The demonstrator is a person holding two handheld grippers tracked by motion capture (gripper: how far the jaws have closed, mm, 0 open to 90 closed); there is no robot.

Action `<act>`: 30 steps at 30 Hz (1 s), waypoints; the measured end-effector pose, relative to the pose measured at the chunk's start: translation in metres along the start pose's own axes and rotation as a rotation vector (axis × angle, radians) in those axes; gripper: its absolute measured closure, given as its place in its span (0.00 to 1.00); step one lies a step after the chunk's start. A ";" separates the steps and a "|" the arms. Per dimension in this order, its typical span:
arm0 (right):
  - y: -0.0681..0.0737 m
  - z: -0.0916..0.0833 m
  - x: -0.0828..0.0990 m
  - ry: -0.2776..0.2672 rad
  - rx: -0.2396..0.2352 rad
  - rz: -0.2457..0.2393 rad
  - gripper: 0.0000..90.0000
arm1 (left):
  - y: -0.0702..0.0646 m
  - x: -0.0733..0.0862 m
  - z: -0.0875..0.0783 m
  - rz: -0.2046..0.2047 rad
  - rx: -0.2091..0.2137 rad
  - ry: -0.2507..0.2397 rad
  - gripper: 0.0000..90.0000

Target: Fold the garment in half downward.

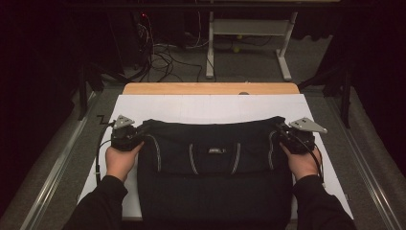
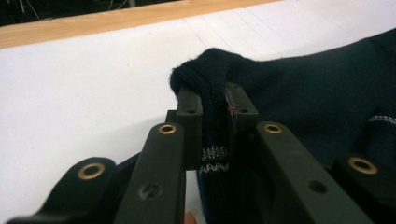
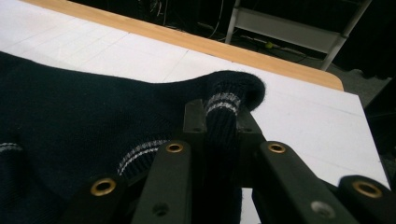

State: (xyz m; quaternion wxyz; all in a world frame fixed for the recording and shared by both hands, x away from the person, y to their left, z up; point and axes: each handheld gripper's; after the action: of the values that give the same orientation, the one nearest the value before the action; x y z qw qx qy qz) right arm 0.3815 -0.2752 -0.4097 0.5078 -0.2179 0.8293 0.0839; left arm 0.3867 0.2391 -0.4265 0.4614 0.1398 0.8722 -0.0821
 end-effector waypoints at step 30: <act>-0.027 0.069 -0.017 0.145 0.028 0.034 0.81 | 0.015 -0.020 0.066 -0.101 -0.010 0.086 0.70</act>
State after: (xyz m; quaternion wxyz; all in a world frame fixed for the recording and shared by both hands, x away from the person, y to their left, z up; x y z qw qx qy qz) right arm 0.4555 -0.2700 -0.4249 0.4480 -0.2023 0.8684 0.0648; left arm 0.4542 0.2321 -0.4470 0.4195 0.0967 0.8976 -0.0952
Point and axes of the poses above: each handheld gripper's, and its own axes: z roughly forward along the jaws, x roughly out of its underside, y roughly to its left, and after that the axes turned 8 degrees about -x, right-handed
